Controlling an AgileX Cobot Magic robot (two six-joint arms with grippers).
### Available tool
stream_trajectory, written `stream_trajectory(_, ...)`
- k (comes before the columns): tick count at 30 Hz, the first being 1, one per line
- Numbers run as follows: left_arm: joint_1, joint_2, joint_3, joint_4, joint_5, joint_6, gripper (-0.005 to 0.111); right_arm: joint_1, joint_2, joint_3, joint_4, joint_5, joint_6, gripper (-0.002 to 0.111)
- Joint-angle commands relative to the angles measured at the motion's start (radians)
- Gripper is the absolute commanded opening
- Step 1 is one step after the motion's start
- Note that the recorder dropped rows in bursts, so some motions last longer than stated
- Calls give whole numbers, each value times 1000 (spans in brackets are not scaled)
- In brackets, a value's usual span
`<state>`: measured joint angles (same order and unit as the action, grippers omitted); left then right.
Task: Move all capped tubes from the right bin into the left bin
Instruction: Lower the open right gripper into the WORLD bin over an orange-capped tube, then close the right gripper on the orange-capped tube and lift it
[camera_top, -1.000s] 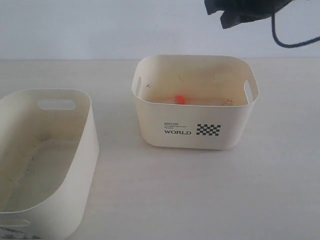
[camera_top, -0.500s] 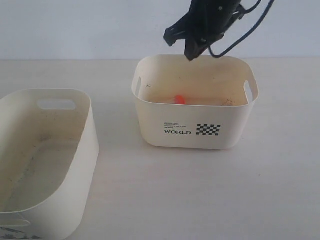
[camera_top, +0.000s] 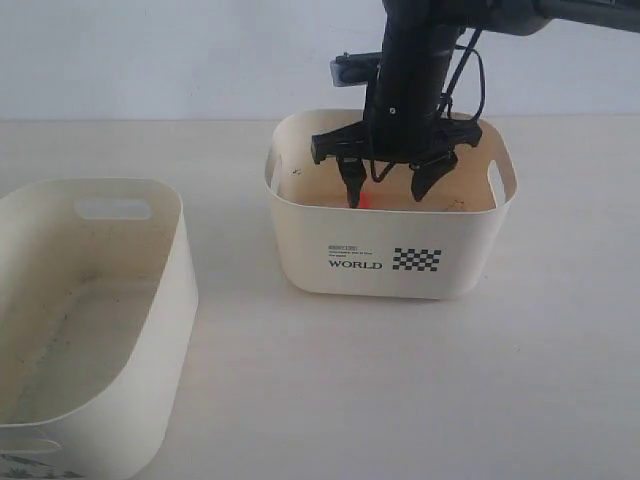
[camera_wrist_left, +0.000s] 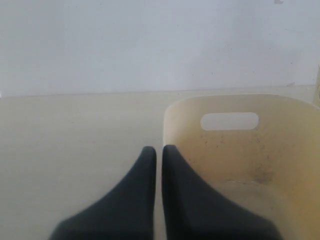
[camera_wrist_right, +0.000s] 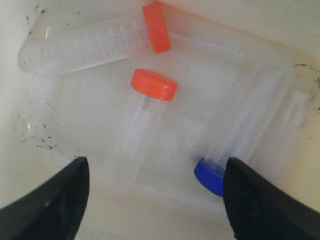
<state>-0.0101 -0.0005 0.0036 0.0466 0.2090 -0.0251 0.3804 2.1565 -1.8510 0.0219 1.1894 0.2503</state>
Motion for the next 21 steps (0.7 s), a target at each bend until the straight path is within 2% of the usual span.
stream_trajectory(1,0,0,-4,2,0,-10,4,0,39,-5,2,-6,14,70)
stream_trajectory(6,0,0,-4,2,0,-10,4,0,88,-5,53,-8,14,70)
stream_trajectory(21,0,0,-4,2,0,-10,4,0,173,-5,49,-47,29,70)
